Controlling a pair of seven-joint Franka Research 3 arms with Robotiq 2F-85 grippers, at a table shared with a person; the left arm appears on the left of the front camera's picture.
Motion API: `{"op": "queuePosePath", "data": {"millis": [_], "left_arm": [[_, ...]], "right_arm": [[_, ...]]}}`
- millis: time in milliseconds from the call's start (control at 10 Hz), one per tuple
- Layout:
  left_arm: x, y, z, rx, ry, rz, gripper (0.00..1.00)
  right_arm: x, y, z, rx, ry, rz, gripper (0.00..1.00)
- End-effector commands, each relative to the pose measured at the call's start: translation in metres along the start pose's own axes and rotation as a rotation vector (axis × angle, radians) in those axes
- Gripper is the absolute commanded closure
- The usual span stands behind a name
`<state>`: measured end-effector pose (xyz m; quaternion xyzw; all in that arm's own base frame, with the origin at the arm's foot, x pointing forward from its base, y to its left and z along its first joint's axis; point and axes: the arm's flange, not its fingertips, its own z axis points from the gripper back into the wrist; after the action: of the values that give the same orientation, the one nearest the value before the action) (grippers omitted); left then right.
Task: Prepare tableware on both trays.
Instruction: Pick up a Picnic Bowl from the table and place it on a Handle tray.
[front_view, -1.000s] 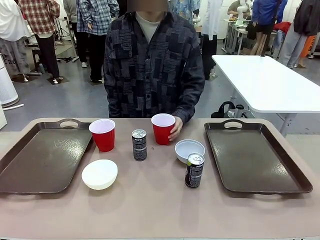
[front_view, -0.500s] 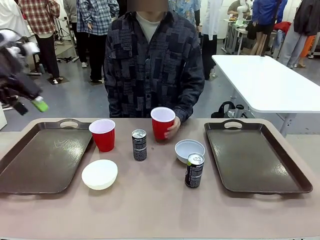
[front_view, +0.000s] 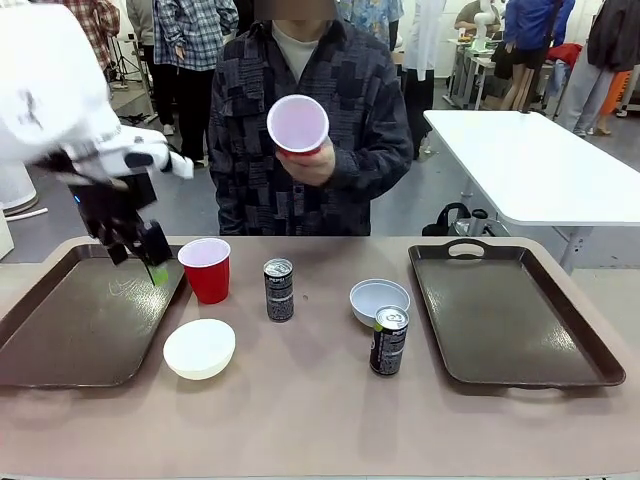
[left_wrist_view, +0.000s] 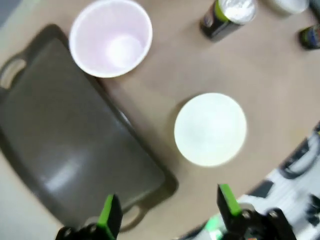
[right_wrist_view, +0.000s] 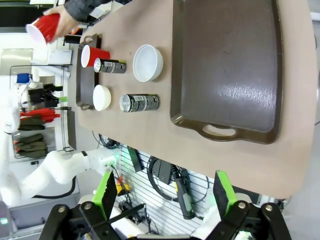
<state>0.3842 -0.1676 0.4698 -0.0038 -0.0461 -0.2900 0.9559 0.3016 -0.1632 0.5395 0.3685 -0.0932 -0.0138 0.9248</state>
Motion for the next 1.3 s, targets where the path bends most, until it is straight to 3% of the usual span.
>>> {"op": "queuePosePath", "data": {"millis": [0,100,300,400,700,900,1200], "left_arm": [[-0.009,-0.023,-0.032,0.149,-0.047,0.048,0.00],[-0.013,-0.027,-0.037,0.125,-0.024,0.065,0.00],[-0.021,-0.006,-0.017,-0.079,0.008,0.134,0.00],[-0.011,-0.027,-0.041,0.085,-0.013,0.040,0.00],[-0.014,-0.018,-0.037,0.040,0.002,0.068,0.00],[-0.017,-0.027,-0.077,0.117,0.054,0.353,0.00],[-0.019,-0.029,-0.105,0.143,0.020,0.521,0.00]], "right_arm": [[0.000,-0.001,0.000,0.002,-0.005,-0.001,0.00],[0.000,-0.001,0.000,0.002,-0.005,-0.001,0.00],[0.000,-0.001,0.000,0.002,-0.005,-0.001,0.00],[0.000,-0.001,0.000,0.002,-0.005,-0.001,0.00],[0.000,-0.001,0.000,0.002,-0.005,-0.001,0.00],[0.000,-0.001,0.000,0.002,-0.005,-0.001,0.00],[0.000,-0.001,0.000,0.002,-0.005,-0.001,0.00]]}}
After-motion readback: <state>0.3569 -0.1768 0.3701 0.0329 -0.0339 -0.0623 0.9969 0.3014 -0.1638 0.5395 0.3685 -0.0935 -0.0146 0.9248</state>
